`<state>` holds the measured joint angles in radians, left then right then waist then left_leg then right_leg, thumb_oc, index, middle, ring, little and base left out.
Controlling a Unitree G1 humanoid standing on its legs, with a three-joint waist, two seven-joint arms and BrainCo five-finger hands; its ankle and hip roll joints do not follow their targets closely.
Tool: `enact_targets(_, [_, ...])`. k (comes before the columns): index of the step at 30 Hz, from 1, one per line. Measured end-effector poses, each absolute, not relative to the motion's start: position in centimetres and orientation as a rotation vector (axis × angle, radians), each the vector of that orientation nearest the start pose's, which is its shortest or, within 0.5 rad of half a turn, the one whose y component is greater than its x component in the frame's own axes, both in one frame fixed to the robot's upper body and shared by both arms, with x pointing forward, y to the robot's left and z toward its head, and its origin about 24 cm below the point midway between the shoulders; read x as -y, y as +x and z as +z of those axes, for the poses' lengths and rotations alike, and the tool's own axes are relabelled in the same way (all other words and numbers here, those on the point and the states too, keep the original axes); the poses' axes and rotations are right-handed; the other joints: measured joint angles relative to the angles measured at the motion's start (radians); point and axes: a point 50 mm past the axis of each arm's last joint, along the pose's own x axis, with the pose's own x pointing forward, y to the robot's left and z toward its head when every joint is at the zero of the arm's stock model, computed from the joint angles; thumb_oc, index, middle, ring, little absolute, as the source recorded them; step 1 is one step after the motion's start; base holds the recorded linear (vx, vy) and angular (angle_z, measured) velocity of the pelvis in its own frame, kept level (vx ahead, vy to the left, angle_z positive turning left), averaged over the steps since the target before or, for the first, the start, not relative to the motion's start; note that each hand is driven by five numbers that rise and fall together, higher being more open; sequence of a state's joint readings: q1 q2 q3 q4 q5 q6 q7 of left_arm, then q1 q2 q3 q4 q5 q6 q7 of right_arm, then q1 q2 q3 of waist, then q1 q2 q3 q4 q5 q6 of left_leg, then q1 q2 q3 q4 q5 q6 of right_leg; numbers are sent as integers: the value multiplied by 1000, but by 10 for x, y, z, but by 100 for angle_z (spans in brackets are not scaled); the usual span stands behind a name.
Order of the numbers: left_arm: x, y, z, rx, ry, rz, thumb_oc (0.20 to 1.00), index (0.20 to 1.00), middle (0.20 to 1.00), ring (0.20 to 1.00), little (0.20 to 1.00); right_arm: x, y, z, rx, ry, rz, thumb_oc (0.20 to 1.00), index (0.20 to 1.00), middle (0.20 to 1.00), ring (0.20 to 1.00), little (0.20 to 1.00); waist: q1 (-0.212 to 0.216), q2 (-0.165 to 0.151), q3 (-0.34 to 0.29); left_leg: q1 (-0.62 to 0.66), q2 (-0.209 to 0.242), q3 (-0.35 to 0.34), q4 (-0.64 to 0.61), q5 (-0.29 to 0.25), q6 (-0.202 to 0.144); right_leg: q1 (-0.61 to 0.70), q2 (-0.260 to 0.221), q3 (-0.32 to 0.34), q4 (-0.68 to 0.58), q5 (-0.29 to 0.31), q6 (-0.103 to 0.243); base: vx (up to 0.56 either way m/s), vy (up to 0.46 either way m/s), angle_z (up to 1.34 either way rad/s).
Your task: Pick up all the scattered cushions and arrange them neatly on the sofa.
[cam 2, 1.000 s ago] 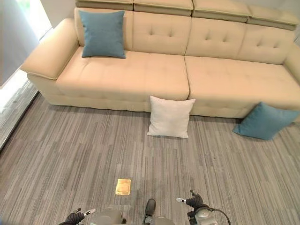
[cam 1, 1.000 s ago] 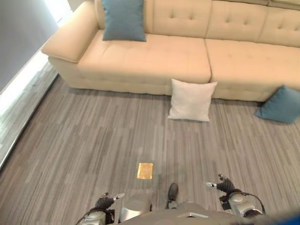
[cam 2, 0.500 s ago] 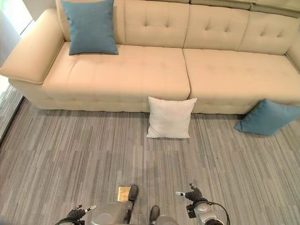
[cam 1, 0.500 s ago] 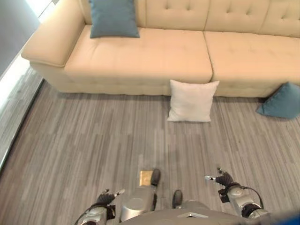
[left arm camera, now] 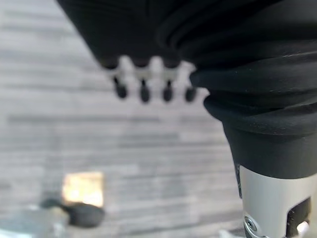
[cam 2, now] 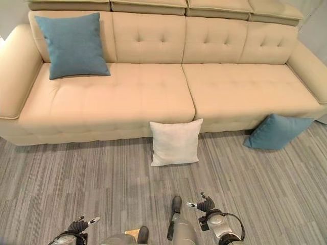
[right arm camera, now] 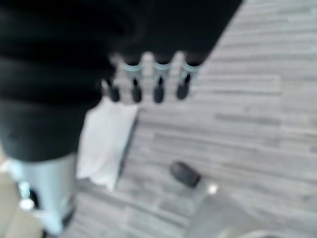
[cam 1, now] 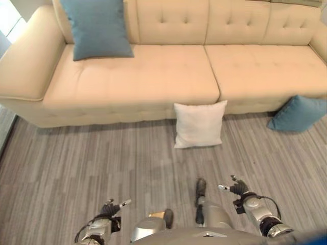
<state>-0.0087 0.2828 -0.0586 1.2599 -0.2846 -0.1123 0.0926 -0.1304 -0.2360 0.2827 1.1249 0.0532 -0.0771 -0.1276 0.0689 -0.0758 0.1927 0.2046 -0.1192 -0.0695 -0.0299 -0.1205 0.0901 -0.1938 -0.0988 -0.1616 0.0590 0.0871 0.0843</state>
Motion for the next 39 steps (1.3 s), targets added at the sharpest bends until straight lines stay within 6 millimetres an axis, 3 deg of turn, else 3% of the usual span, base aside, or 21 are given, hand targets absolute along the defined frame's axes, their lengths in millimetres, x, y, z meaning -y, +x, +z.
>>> enact_targets(1, [-262,82,-154,-1132,99,382,1000,1000,1000,1000,1000,212,164,-138,-928,-395,-6,1000,1000,1000,1000,1000,6,-13,-25,33,16,-4,2,-20,-31,40,25,-21,-13,7,-86,345,-262,35])
enact_targets(2, [-262,77,-155,-1145,99,384,1000,1000,1000,1000,1000,211,165,-138,-926,-393,-4,1000,1000,1000,1000,1000,12,-10,-28,27,29,-21,45,-20,-31,74,41,-18,-36,10,-98,273,-286,25])
enact_targets(4, [-264,62,-158,-1187,100,398,1000,1000,1000,1000,1000,211,165,-137,-918,-395,-4,1000,1000,1000,1000,1000,42,-15,-31,-91,24,-50,361,-23,-39,168,64,-17,-111,8,-143,94,-268,-2])
enact_targets(5, [-264,59,-158,-1194,100,400,1000,1000,1000,1000,1000,211,166,-136,-908,-397,-3,1000,1000,1000,1000,1000,45,-17,-36,-151,22,-54,486,-24,-90,191,65,-14,-133,-10,-166,92,-239,36])
enact_targets(6, [-260,72,-157,-1165,93,386,1000,1000,1000,1000,1000,217,167,-133,-888,-396,-26,1000,1000,1000,1000,1000,40,-11,-30,-265,51,-34,654,-34,-125,203,71,-56,-147,-29,-190,111,-126,78])
enact_targets(7, [-259,86,-155,-1133,91,378,1000,1000,1000,1000,1000,220,169,-132,-884,-394,-39,1000,1000,1000,1000,1000,29,-19,-15,-327,81,-15,691,-38,-130,204,71,-85,-147,-38,-203,221,-101,81])
enact_targets(8, [-257,106,-150,-1074,91,360,1000,1000,1000,1000,1000,216,181,-127,-853,-382,-38,1000,1000,1000,1000,1000,31,-41,12,-365,116,-14,526,-43,-140,214,82,-76,-148,-50,-217,236,-35,26])
enact_targets(11, [-248,118,-149,-1048,85,325,1000,1000,1000,1000,1000,219,193,-120,-814,-364,-64,1000,1000,1000,1000,1000,4,-34,40,-365,47,-56,201,-8,-115,261,79,-58,-150,-94,-169,267,58,-8])
enact_targets(12, [-247,122,-148,-1041,84,322,1000,1000,1000,1000,1000,220,192,-121,-820,-365,-67,1000,1000,1000,1000,1000,-5,-24,48,-366,35,-43,123,35,-111,281,80,-61,-155,-120,-144,199,148,-28])
enact_targets(13, [-247,125,-148,-1033,84,320,1000,1000,1000,1000,1000,225,179,-128,-871,-371,-77,1000,1000,1000,1000,1000,1,4,41,-361,33,-57,58,118,-126,300,96,-29,-154,-145,-140,235,296,-98])
enact_targets(14, [-247,108,-153,-1080,80,329,1000,1000,1000,1000,1000,226,176,-130,-889,-372,-82,1000,1000,1000,1000,1000,2,36,29,-333,42,-40,68,193,-49,298,102,18,-89,-169,-104,176,270,-113])
enact_targets(17, [-246,105,-154,-1093,78,330,1000,1000,1000,1000,1000,223,174,-130,-890,-372,-68,1000,1000,1000,1000,1000,-11,71,35,-243,49,-4,-11,202,-12,189,62,0,185,-252,-24,60,138,-67])
enact_targets(18, [-250,108,-152,-1084,89,335,1000,1000,1000,1000,1000,219,177,-129,-877,-365,-60,1000,1000,1000,1000,1000,-18,72,35,-221,34,7,-16,195,-3,140,23,1,279,-268,0,31,25,-19])
enact_targets(19, [-252,114,-150,-1062,95,332,1000,1000,1000,1000,1000,217,179,-128,-863,-362,-56,1000,1000,1000,1000,1000,-18,71,33,-204,22,10,-24,195,-2,98,-2,12,331,-270,3,47,7,12])
enact_targets(22, [-255,125,-145,-1031,132,306,1000,1000,1000,1000,1000,215,186,-125,-843,-361,-53,1000,1000,1000,1000,1000,-4,72,32,-179,17,11,-38,185,-12,54,-25,87,255,-249,29,81,-99,11])
enact_targets(23, [-256,125,-145,-1032,134,310,1000,1000,1000,1000,1000,215,189,-124,-837,-360,-55,1000,1000,1000,1000,1000,10,70,30,-177,14,22,-37,175,-17,53,-53,63,179,-216,52,111,-96,-32])
enact_targets(24, [-259,118,-146,-1047,136,321,1000,1000,1000,1000,1000,214,195,-121,-816,-359,-55,1000,1000,1000,1000,1000,22,67,29,-165,9,31,-37,162,-6,54,-104,50,58,-132,84,160,-159,-31])
enact_targets(26, [-263,111,-147,-1059,131,344,1000,1000,1000,1000,1000,215,190,-123,-829,-364,-53,1000,1000,1000,1000,1000,24,57,19,-142,4,24,-38,145,-17,71,-114,56,-38,-62,102,190,-196,7])
enact_targets(32, [-269,90,-150,-1096,132,395,1000,1000,1000,1000,1000,217,165,-136,-910,-361,-62,1000,1000,1000,1000,1000,25,-27,-38,-110,-12,-20,-54,118,-24,117,-83,4,-82,6,62,112,-162,20])
enact_targets(35, [-264,88,-152,-1100,120,391,1000,1000,1000,1000,1000,221,167,-134,-901,-371,-75,1000,1000,1000,1000,1000,26,-20,-44,-111,20,-34,-54,112,-34,153,-45,-21,-140,46,21,9,-116,9])
enact_targets(39, [-255,121,-143,-977,94,380,1000,1000,1000,1000,1000,232,173,-128,-876,-399,-110,1000,1000,1000,1000,1000,24,28,-6,-149,58,-57,-27,98,-58,148,-7,-49,-149,43,-16,-164,-87,18])
